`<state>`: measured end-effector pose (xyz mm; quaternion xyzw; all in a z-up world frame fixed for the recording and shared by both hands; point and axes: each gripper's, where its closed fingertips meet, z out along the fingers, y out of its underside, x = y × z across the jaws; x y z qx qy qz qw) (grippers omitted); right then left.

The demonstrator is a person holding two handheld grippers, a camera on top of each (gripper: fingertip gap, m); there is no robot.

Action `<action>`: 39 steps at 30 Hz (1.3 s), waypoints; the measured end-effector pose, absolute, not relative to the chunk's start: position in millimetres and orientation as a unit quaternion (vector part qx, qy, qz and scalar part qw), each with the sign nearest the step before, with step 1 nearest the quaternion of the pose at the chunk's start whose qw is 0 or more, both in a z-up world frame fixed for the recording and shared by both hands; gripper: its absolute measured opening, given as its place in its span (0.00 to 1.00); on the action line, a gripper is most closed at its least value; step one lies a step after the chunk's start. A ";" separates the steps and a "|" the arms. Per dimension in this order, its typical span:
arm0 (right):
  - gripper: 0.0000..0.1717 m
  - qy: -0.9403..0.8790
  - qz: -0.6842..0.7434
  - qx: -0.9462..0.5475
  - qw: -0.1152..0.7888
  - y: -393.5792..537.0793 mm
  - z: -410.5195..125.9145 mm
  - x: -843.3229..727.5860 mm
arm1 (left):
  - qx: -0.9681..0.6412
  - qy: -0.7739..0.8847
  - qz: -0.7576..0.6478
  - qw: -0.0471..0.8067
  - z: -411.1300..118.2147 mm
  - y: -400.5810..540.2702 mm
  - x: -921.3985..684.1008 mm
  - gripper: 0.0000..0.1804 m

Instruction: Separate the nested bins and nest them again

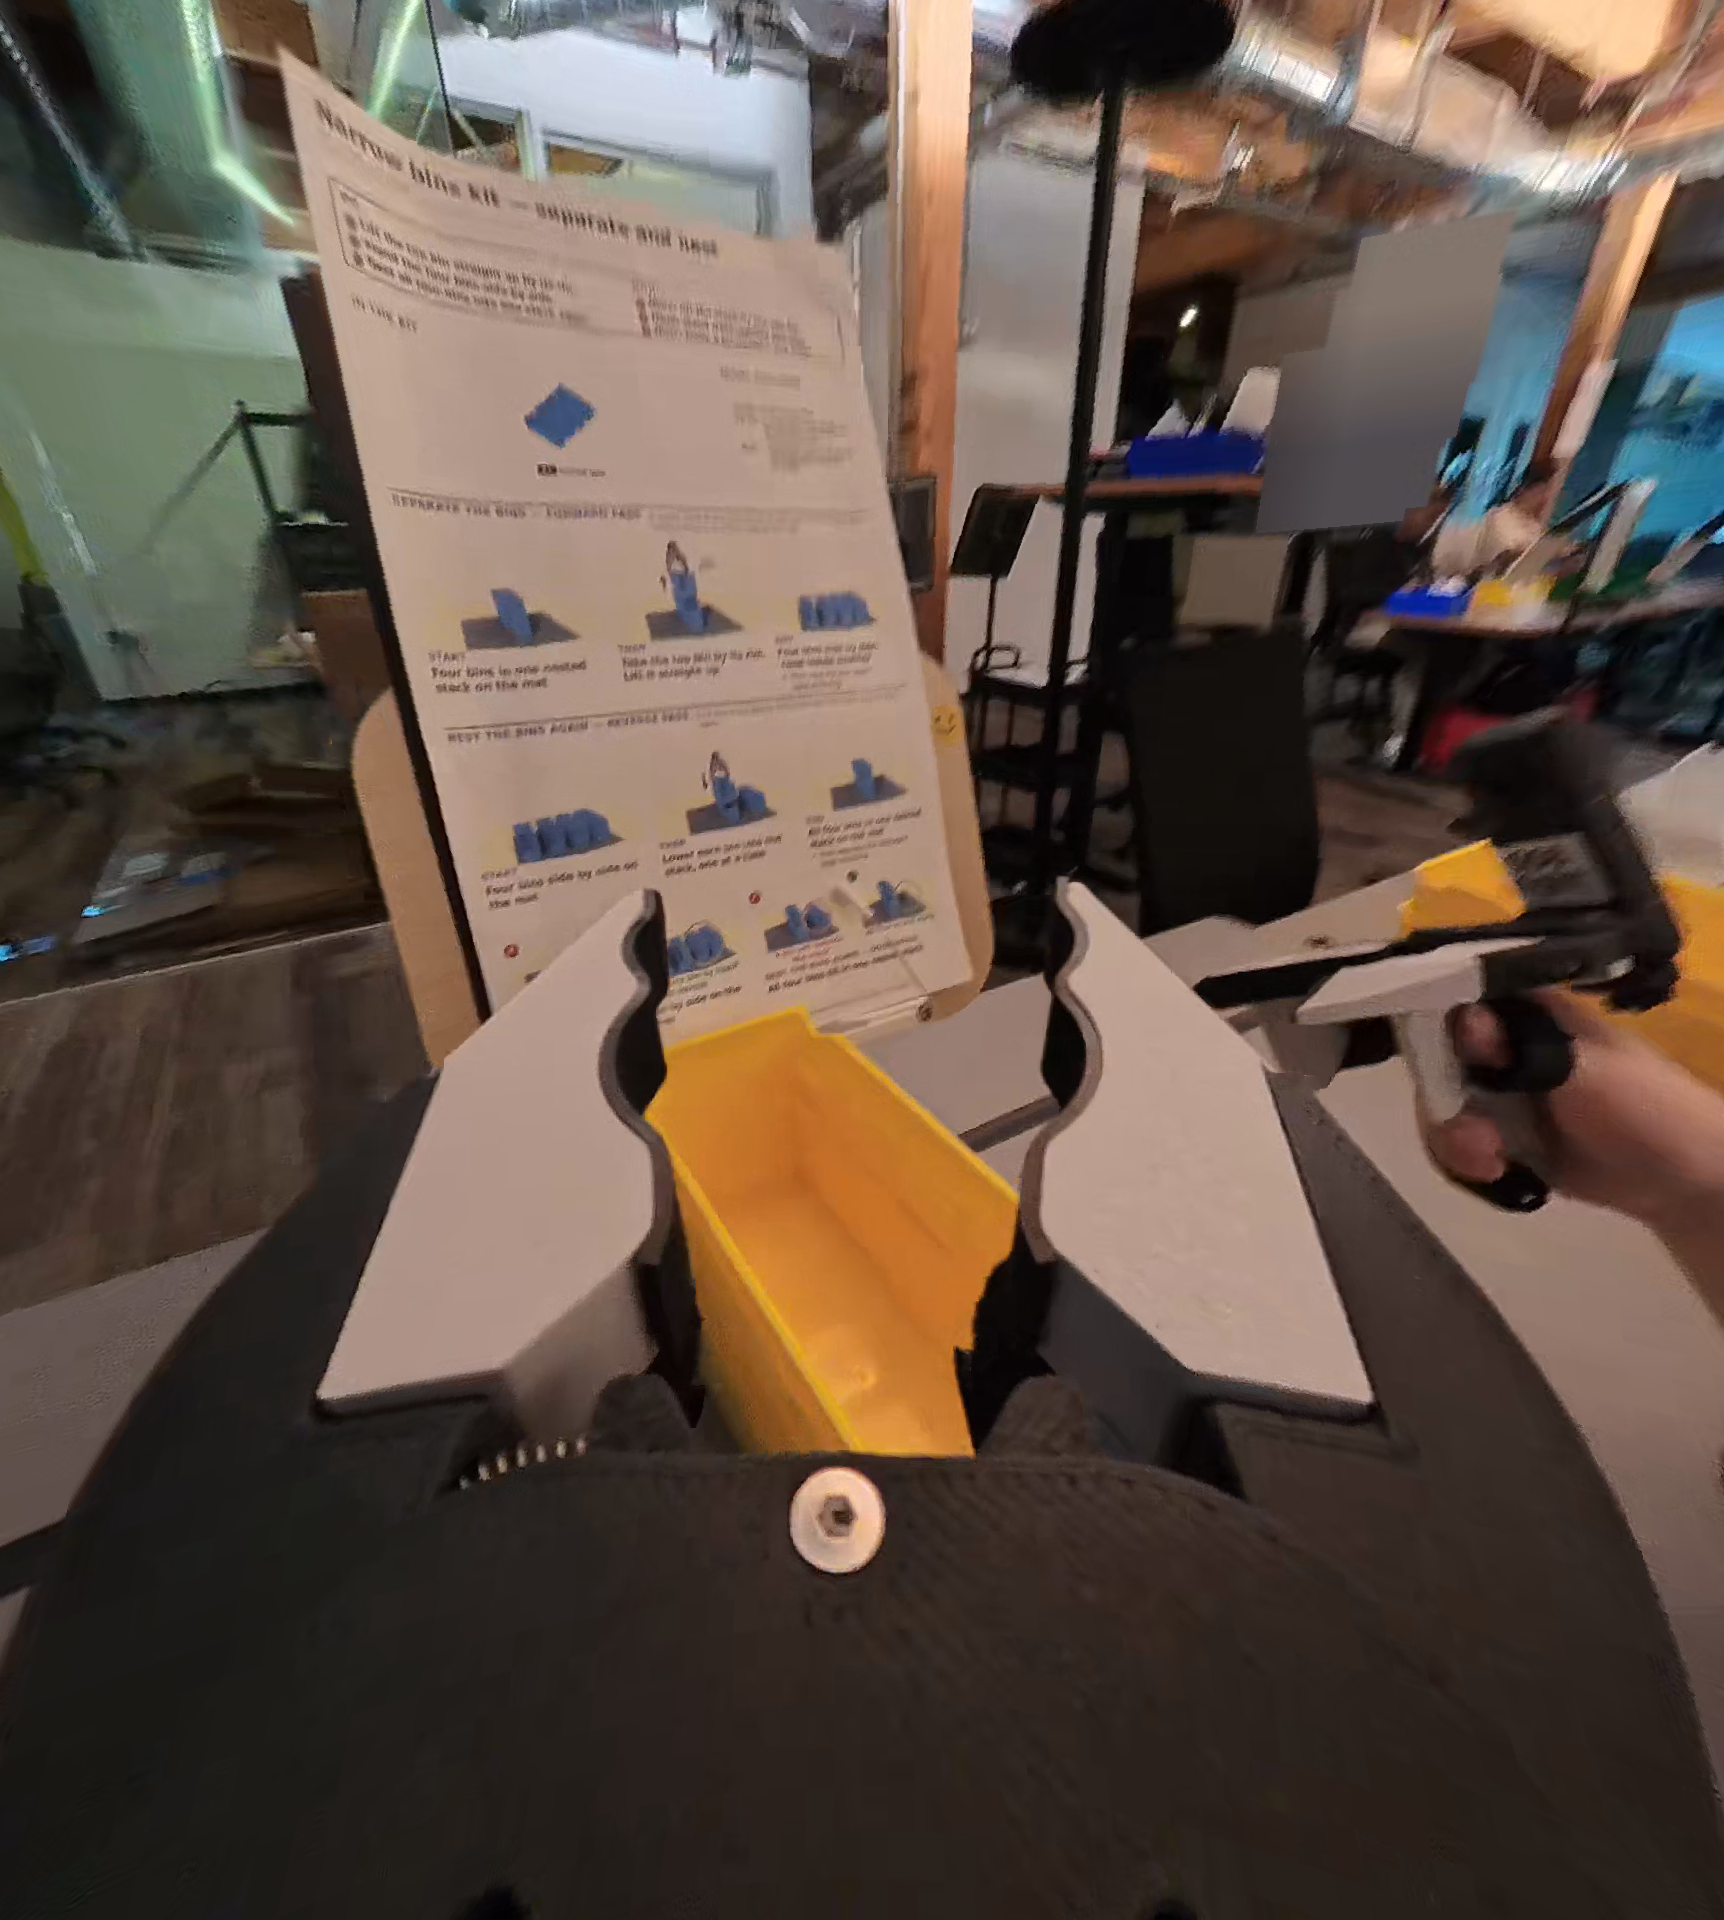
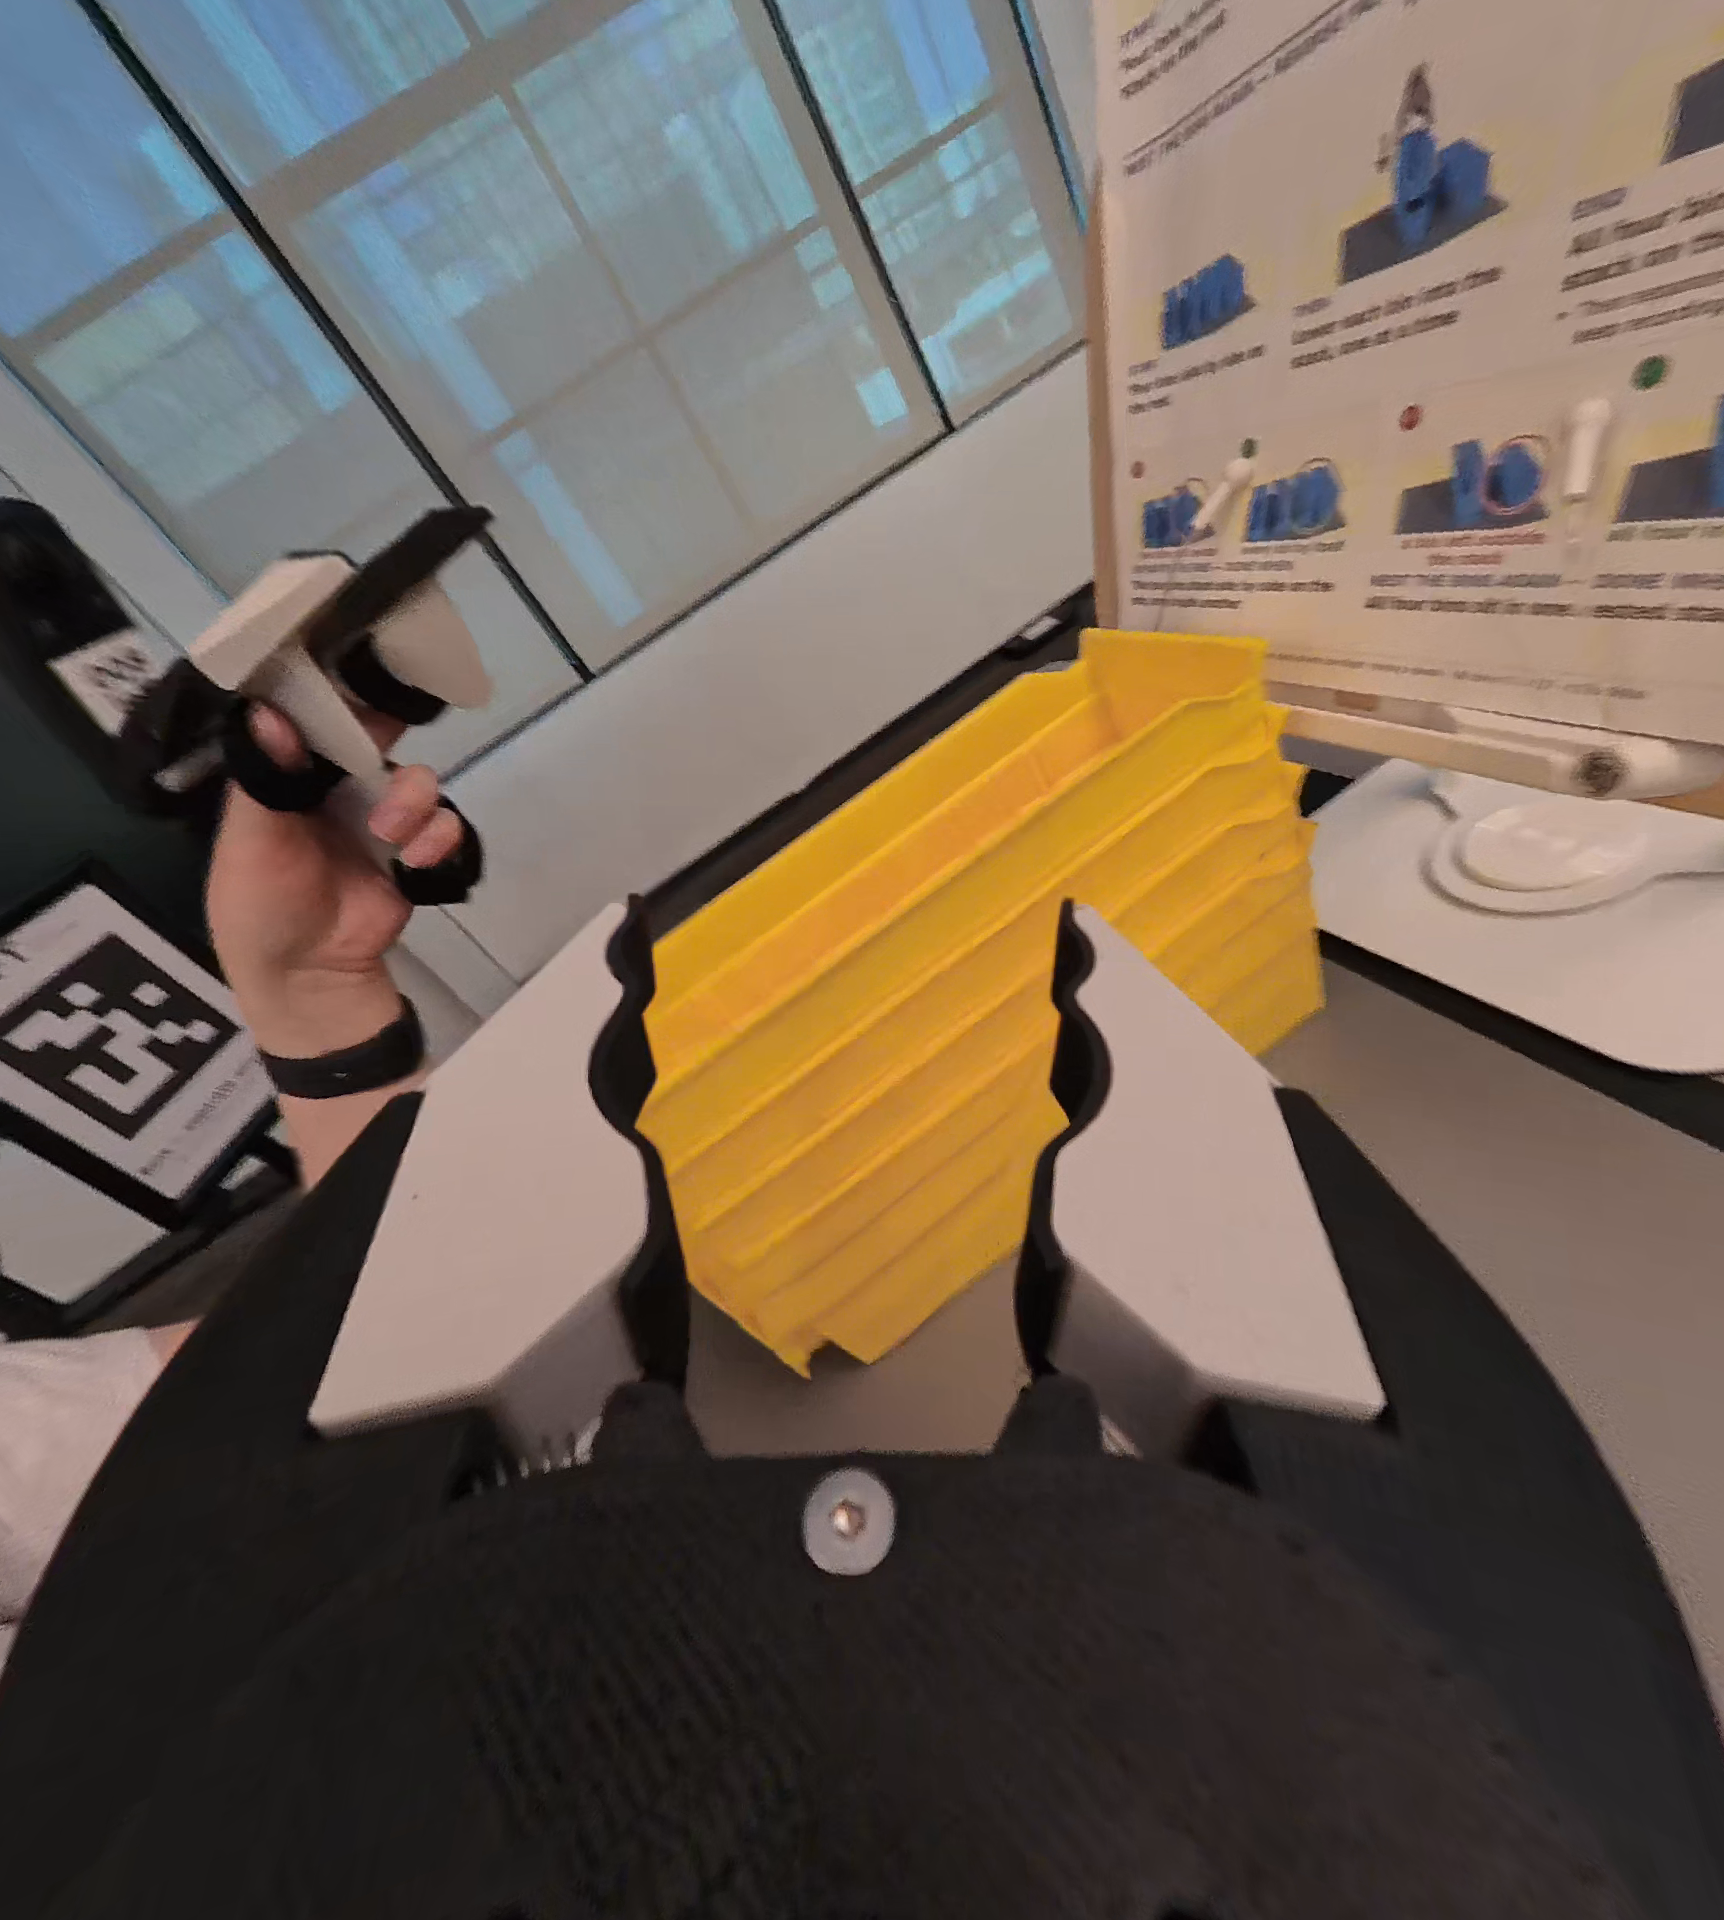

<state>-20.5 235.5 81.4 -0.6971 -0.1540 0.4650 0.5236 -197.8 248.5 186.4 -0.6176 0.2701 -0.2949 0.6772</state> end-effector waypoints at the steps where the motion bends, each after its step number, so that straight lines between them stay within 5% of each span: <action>1: 0.45 -0.152 0.479 -0.687 0.524 231.6 86.1 -25.3 | -0.615 0.266 -0.314 0.673 189.6 245.9 -202.2 0.40; 12: 0.52 -0.159 0.334 -0.757 0.539 222.1 80.0 -94.7 | -0.588 0.244 -0.435 0.637 204.8 229.4 -240.1 0.39; 26: 0.83 -0.008 0.124 -0.980 0.154 300.0 4.5 -147.6 | -0.563 0.222 -0.490 0.627 213.0 218.4 -285.6 0.36; 39: 0.85 0.020 -0.022 -0.997 0.070 308.7 -20.5 -145.9 | -0.542 0.234 -0.547 0.593 212.4 205.9 -303.5 0.35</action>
